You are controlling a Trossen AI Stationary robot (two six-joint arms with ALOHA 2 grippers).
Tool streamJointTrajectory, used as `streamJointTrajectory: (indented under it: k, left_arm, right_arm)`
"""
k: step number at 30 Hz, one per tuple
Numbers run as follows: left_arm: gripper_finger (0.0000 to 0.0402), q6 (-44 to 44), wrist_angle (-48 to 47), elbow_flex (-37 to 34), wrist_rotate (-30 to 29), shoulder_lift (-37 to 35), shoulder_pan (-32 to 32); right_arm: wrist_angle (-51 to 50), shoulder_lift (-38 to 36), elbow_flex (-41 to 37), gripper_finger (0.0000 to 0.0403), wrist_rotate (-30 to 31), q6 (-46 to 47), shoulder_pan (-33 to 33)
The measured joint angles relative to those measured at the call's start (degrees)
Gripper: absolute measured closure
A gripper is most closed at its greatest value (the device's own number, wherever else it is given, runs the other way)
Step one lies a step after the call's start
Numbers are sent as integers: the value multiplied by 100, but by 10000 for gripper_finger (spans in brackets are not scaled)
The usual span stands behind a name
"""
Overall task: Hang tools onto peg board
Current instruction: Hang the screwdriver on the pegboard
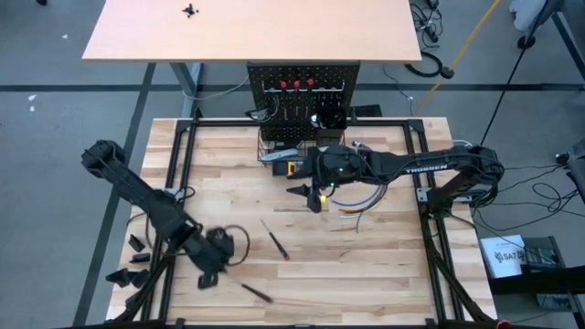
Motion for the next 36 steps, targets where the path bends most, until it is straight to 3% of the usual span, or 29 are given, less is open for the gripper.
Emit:
streamJointTrajectory:
  k: [4, 9, 15, 21, 27, 29, 33, 36]
  left_arm:
    - [284, 997, 1241, 21, -322, 457, -509]
    - [284, 2235, 982, 294, -840, 1544, -771]
    - [284, 3029, 1568, 360, -795, 2629, -1001]
    - [284, 3647, 1694, 435, -1484, 3299, -1327]
    - [285, 2642, 1723, 393, -1624, 3291, -1111]
    - [291, 2665, 1737, 362, -2021, 3176, -1075]
    - [310, 3031, 906, 467, -3398, 2873, -779]
    - [319, 2912, -7, 976, -3657, 2388, -601]
  right_arm:
    - [-332, 0, 0, 222, -106, 52, 108]
    - [-547, 0, 0, 222, -111, 223, 225]
    - [-721, 0, 0, 222, -112, 496, 337]
    - [-925, 0, 0, 222, -110, 688, 378]
    - [-976, 0, 0, 222, -108, 706, 389]
    - [-953, 0, 0, 222, -103, 640, 389]
    - [-937, 2, 0, 222, -75, 507, 389]
    - [-898, 2, 0, 222, -80, 488, 389]
